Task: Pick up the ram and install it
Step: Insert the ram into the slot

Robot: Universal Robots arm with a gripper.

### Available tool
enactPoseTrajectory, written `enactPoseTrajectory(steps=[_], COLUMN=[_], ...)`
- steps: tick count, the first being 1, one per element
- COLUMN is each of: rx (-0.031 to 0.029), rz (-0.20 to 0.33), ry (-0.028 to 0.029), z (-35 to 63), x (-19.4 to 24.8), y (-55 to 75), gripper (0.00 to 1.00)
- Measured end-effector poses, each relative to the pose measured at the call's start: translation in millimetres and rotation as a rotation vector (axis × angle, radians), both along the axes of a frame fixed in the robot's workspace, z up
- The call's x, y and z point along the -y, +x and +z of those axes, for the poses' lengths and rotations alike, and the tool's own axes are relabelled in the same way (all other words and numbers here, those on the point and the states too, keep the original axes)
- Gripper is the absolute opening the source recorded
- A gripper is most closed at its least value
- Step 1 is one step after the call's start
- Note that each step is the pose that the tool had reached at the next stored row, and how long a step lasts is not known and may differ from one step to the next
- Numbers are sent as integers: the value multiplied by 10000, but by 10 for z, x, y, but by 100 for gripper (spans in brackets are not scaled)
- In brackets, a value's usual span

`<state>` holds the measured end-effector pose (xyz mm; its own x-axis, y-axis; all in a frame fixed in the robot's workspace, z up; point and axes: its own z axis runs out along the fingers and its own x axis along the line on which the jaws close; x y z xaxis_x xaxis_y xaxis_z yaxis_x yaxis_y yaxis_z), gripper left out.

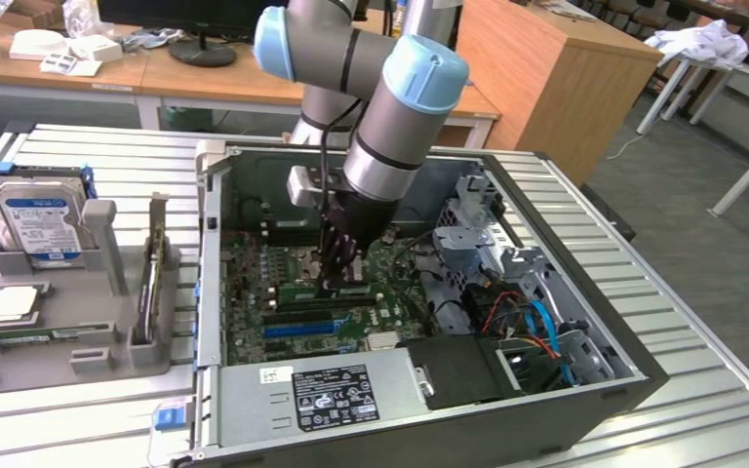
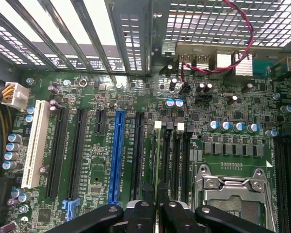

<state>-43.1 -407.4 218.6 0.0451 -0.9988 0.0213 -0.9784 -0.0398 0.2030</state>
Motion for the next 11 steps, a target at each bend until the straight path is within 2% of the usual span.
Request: enactPoseTrajectory(steps=[9, 11], rx=[0, 0], rz=[-1, -6], ry=[1, 2], z=[0, -1], x=[4, -10], y=[0, 0], gripper=[13, 13])
